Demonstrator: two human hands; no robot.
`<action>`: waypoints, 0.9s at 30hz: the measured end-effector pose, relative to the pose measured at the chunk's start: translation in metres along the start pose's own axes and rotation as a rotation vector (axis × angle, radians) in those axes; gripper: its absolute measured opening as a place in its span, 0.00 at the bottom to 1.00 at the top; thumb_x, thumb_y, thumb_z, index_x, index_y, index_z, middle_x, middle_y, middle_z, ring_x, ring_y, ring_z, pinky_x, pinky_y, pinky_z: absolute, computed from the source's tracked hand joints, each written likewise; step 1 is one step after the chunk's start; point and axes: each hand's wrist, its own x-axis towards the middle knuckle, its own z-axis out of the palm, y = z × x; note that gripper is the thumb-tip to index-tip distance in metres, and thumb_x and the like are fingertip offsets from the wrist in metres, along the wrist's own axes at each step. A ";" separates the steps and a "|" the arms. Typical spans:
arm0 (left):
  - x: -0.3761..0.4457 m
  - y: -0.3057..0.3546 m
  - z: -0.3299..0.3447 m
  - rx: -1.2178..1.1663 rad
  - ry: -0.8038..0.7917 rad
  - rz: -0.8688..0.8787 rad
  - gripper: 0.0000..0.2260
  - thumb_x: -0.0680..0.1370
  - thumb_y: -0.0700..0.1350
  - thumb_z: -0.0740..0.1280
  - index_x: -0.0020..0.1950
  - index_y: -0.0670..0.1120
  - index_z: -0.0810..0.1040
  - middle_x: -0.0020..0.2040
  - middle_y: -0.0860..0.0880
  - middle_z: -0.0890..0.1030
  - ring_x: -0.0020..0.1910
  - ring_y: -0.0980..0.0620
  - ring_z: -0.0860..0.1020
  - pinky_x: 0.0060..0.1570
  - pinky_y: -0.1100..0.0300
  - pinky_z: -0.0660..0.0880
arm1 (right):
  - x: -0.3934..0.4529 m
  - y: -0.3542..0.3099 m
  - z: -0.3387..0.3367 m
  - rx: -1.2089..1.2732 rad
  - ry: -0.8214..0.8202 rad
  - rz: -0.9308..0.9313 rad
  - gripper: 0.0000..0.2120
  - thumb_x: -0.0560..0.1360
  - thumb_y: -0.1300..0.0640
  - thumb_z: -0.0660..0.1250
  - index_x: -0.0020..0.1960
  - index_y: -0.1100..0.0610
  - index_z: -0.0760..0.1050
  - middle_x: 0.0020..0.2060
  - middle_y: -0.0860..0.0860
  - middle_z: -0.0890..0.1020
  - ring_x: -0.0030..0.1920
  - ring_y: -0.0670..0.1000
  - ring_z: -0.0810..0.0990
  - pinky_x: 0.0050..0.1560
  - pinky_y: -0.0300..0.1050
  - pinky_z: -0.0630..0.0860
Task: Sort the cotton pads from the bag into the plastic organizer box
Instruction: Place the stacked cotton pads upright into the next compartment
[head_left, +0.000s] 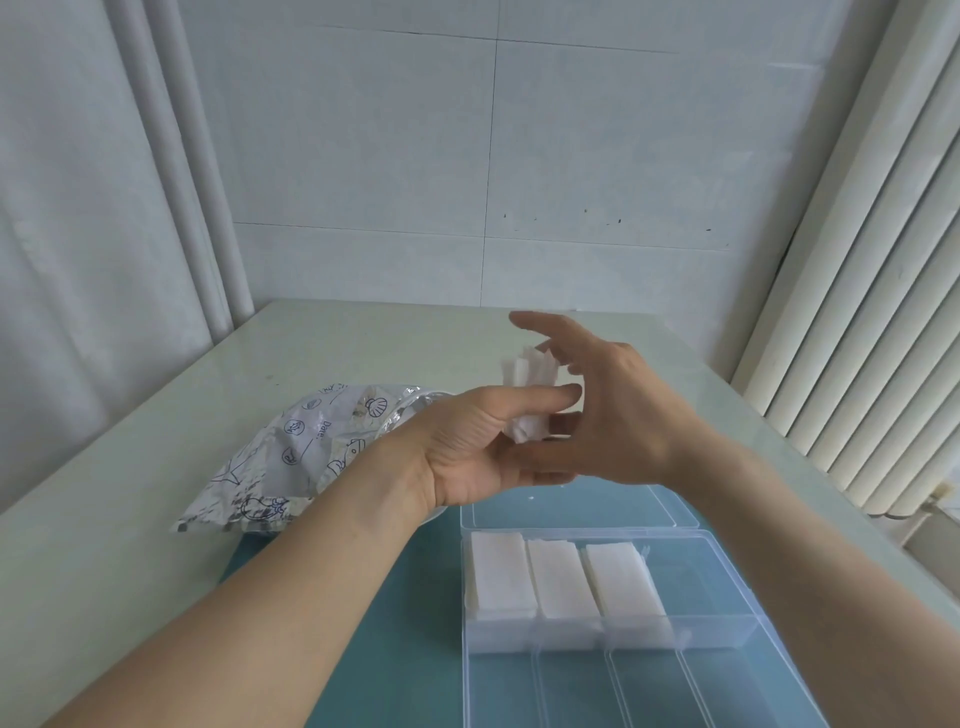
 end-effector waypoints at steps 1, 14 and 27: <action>0.002 0.000 -0.001 -0.021 0.014 0.022 0.05 0.76 0.41 0.70 0.51 0.47 0.79 0.43 0.46 0.79 0.44 0.48 0.77 0.53 0.52 0.73 | 0.000 0.001 0.000 -0.023 0.001 0.022 0.45 0.62 0.49 0.82 0.75 0.46 0.66 0.51 0.40 0.78 0.48 0.41 0.79 0.49 0.23 0.71; -0.001 0.001 -0.001 -0.032 -0.047 0.032 0.11 0.76 0.50 0.68 0.53 0.44 0.79 0.45 0.46 0.79 0.39 0.48 0.79 0.43 0.50 0.75 | 0.000 0.000 0.003 0.160 -0.106 0.064 0.50 0.59 0.55 0.85 0.76 0.45 0.67 0.59 0.40 0.79 0.53 0.34 0.80 0.50 0.27 0.76; 0.006 -0.006 -0.001 -0.001 0.043 0.152 0.16 0.77 0.32 0.67 0.33 0.47 0.83 0.29 0.53 0.78 0.30 0.57 0.80 0.35 0.65 0.78 | 0.003 0.003 -0.002 0.078 -0.061 0.040 0.41 0.58 0.47 0.86 0.68 0.47 0.76 0.57 0.39 0.82 0.59 0.36 0.78 0.61 0.34 0.73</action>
